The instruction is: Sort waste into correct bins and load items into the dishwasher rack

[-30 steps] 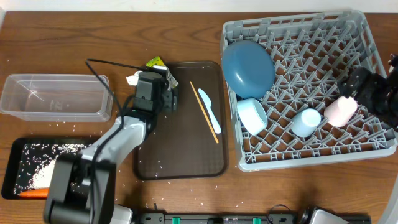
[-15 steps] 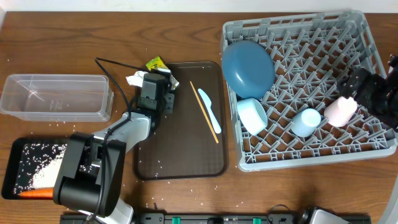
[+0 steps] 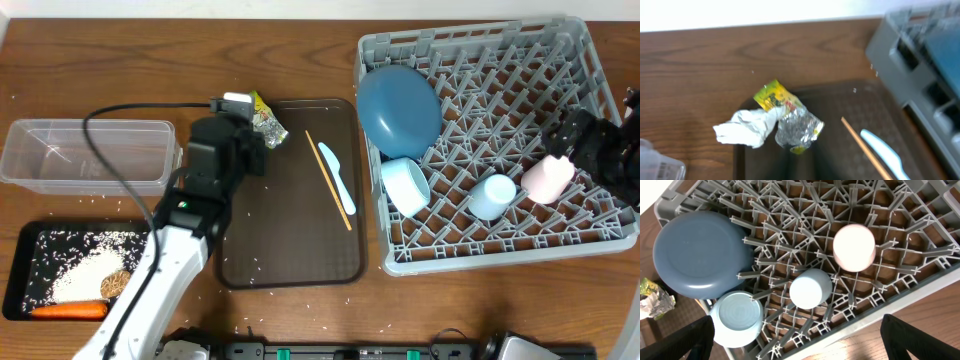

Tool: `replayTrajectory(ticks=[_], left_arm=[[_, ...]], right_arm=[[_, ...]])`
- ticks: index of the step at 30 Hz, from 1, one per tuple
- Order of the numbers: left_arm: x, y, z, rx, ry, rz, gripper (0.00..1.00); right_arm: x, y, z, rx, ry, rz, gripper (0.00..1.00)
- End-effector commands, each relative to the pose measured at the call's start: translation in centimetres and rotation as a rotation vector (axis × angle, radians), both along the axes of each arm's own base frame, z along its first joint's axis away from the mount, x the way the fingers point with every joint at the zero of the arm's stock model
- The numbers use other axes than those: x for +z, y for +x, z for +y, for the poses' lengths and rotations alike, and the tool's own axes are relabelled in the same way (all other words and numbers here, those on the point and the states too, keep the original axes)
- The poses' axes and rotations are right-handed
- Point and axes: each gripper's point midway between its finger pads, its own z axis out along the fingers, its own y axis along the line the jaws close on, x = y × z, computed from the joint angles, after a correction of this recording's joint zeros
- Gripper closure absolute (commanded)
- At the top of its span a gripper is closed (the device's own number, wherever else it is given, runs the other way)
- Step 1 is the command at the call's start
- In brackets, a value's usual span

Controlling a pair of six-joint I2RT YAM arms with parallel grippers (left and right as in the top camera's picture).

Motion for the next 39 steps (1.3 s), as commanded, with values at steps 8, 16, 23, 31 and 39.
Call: replayTrajectory(ticks=[8,16,23,31,39], left_arm=[[-9.0,2.7,-0.2,0.062,-0.034,0.189,0.38],[-13.5,4.7,-0.7,0.087,-0.064,0.211,0.38],[-16.1,4.5,-0.6,0.102,-0.06,0.261,0.4],[-15.9,4.8,-0.6,0.107,-0.068,0.249,0.44],[-15.9,4.5,0.1,0.15,-0.06,0.259,0.31]], right_arm=[[0.2,0.0,-0.1,0.009,-0.003,-0.011,0.01],[0.1,-0.1,0.0,0.01,0.0,-0.003,0.01],[0.1,-0.1,0.0,0.01,0.0,-0.002,0.01],[0.0,-0.4,0.1,0.01,0.004,0.009,0.01],[-0.2,-0.6,0.1,0.015,-0.003,0.021,0.01]])
